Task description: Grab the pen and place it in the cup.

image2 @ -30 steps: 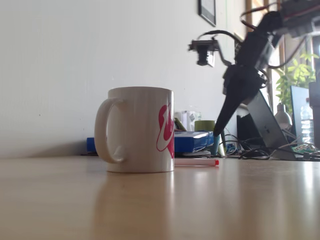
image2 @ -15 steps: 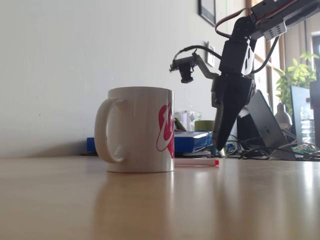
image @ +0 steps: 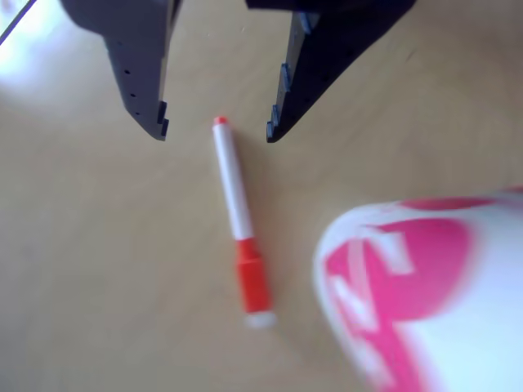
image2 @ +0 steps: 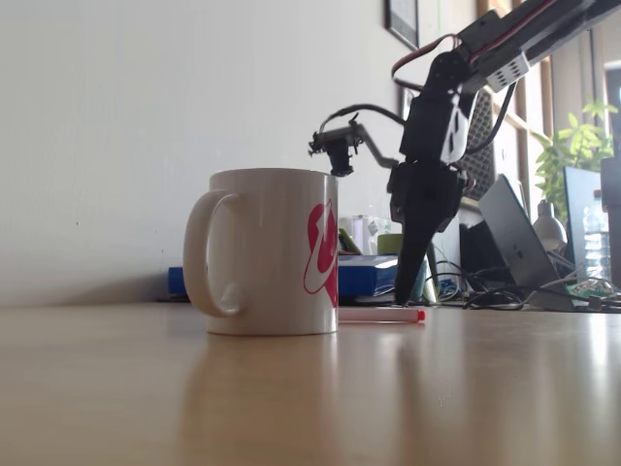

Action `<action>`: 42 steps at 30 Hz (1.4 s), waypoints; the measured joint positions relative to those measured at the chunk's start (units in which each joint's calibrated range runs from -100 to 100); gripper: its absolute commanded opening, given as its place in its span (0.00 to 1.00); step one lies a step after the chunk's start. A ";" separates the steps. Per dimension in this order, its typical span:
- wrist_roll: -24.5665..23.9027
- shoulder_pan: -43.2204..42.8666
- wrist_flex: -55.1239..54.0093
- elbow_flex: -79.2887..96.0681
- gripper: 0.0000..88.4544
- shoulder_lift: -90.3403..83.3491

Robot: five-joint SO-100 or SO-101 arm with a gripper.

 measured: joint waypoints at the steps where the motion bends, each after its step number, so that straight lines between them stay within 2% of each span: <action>1: -0.29 0.07 0.00 -0.71 0.34 0.51; 7: -0.15 0.37 2.63 -6.03 0.34 6.15; 11: -2.10 0.07 5.00 -10.37 0.34 10.86; 17: -5.18 0.89 6.86 -14.54 0.26 15.49; 33: -5.28 0.96 12.80 -21.10 0.25 20.13; 38: -5.28 0.96 12.80 -21.10 0.13 20.13; 42: -5.28 1.11 12.80 -21.10 0.11 20.13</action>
